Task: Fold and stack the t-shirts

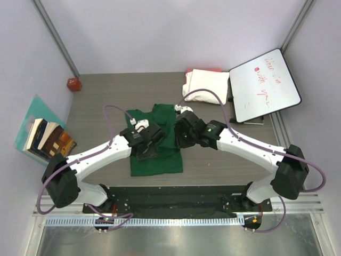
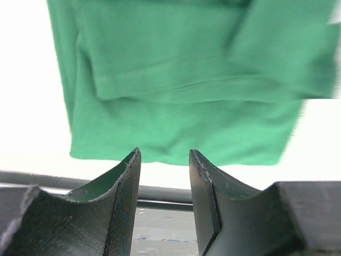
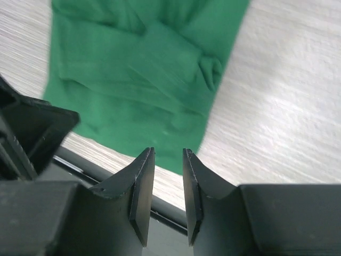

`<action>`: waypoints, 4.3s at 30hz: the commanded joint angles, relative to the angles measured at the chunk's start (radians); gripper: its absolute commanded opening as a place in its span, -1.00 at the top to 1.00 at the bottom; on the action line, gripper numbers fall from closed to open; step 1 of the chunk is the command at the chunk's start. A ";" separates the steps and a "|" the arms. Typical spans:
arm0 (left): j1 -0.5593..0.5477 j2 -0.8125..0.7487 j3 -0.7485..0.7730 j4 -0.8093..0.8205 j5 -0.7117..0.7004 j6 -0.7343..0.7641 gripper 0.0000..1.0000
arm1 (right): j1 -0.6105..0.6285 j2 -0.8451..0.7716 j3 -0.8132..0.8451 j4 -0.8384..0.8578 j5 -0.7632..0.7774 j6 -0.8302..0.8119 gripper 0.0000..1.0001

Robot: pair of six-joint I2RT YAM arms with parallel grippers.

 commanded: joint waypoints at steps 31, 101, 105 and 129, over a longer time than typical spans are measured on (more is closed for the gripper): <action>-0.026 0.102 -0.303 0.333 0.018 -0.044 0.99 | 0.116 0.313 -0.056 0.321 0.071 0.046 0.34; 0.007 -0.152 -0.224 0.257 -0.187 0.071 0.00 | 0.046 0.426 -0.026 0.495 -0.006 -0.031 0.98; 0.032 -0.093 -0.185 0.281 -0.175 0.114 0.02 | 0.049 0.464 -0.032 0.498 -0.010 -0.015 0.98; 0.228 0.141 -0.069 0.350 -0.278 0.152 1.00 | 0.052 0.353 -0.278 0.539 -0.038 0.058 0.99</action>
